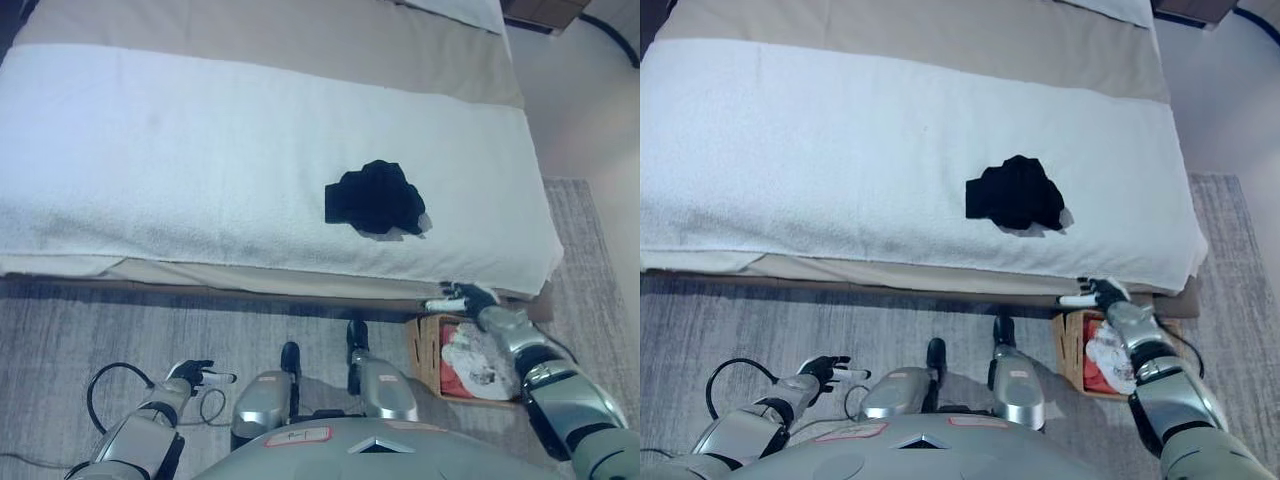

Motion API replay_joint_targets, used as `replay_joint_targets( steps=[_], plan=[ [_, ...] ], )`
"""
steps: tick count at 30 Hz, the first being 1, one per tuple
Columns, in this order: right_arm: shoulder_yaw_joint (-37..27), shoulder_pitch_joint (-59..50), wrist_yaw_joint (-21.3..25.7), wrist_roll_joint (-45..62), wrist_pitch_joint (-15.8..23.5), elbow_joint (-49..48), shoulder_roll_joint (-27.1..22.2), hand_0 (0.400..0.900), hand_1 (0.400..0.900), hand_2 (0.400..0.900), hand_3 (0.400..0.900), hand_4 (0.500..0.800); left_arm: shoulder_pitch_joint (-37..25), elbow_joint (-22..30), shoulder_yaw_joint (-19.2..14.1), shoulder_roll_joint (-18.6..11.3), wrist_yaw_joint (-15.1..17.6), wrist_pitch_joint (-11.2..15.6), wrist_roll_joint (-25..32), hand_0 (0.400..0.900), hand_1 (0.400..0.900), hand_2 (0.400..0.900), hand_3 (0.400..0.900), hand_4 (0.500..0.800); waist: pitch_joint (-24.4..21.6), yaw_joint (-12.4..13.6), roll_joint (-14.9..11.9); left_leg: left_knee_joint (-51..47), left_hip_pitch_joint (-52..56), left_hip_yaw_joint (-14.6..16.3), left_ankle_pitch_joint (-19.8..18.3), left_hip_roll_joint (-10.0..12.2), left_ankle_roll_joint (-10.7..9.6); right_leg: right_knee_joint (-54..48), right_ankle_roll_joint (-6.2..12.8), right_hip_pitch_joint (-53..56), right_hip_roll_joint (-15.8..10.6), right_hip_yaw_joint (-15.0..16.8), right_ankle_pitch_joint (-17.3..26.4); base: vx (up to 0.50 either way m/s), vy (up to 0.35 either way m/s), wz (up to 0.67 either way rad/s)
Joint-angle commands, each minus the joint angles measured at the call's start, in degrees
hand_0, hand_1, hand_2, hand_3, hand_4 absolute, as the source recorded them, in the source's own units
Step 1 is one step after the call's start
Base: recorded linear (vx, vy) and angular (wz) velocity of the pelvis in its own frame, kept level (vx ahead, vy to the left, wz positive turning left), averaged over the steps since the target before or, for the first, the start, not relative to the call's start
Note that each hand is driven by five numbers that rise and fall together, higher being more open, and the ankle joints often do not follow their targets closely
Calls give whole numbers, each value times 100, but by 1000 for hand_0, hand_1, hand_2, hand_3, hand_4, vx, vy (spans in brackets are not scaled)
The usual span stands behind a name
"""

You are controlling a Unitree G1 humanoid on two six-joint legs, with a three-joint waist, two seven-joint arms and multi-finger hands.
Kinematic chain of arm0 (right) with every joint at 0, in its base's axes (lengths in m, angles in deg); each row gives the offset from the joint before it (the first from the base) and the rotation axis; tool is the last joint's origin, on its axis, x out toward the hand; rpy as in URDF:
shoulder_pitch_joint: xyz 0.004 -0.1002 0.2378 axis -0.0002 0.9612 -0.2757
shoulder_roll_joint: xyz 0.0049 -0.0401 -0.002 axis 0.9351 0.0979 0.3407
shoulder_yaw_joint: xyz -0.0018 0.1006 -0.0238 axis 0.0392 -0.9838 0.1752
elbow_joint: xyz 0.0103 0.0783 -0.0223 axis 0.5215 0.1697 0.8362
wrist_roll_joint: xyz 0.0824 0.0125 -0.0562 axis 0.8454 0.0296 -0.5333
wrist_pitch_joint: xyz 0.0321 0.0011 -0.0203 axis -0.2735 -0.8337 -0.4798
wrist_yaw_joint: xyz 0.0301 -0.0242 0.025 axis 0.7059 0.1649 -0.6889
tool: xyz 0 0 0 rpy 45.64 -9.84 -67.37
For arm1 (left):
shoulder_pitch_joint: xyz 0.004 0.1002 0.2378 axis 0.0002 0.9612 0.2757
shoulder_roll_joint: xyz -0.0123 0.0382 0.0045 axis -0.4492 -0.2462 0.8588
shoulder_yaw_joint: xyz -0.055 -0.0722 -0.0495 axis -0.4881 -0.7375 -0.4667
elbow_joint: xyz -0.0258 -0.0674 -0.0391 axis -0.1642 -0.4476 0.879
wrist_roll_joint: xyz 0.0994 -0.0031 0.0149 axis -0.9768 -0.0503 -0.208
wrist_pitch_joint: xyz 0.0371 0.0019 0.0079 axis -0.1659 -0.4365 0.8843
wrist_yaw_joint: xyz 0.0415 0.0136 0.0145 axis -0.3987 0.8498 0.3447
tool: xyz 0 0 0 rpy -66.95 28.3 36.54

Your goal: Put the clothes on the bed into the basket.

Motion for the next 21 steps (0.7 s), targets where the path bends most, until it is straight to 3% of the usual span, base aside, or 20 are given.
replay_joint_targets(
  steps=[1,4,6,10,15,21],
  plan=[
    [113,-635,304,-125,298,-282,-882,900,900,900,900,800,136,-38,-212,-81,-30,55,184,900,900,900,900,800,-141,-77,-53,273,-124,-357,-651,66,-845,228,-131,-109,16,255,631,142,-165,32],
    [156,-835,331,-280,334,-544,-1191,900,900,900,900,800,297,-79,-228,37,-79,67,137,900,900,900,900,800,-302,-26,18,188,-12,-406,-692,129,-921,152,-151,75,2,129,490,197,-200,15],
    [332,-1150,346,-407,360,-832,-1495,900,900,900,900,800,475,-68,-152,157,-134,80,63,900,900,900,900,800,-433,-31,178,84,90,-478,-664,319,-1033,226,-271,155,96,6,275,187,-223,22],
    [510,-1490,410,-496,363,-1194,-1648,900,900,900,900,800,547,-68,-66,278,-131,58,-39,900,900,900,900,800,-536,-76,346,-25,158,-501,-628,482,-1133,166,-369,278,179,-113,114,148,-186,18],
    [1318,-2793,489,-570,332,-603,-1433,900,900,900,900,800,521,-48,201,470,-51,65,64,900,900,900,900,800,-609,-11,604,-139,111,-445,-497,628,-1255,-44,-442,385,252,-250,46,93,-138,7],
    [1734,-3645,500,-531,283,146,-1039,900,900,900,900,800,515,-63,313,526,4,76,244,900,900,900,900,800,-565,83,769,-234,59,-405,-396,640,-1291,-113,-470,387,248,-294,43,40,-64,1]
  ],
)
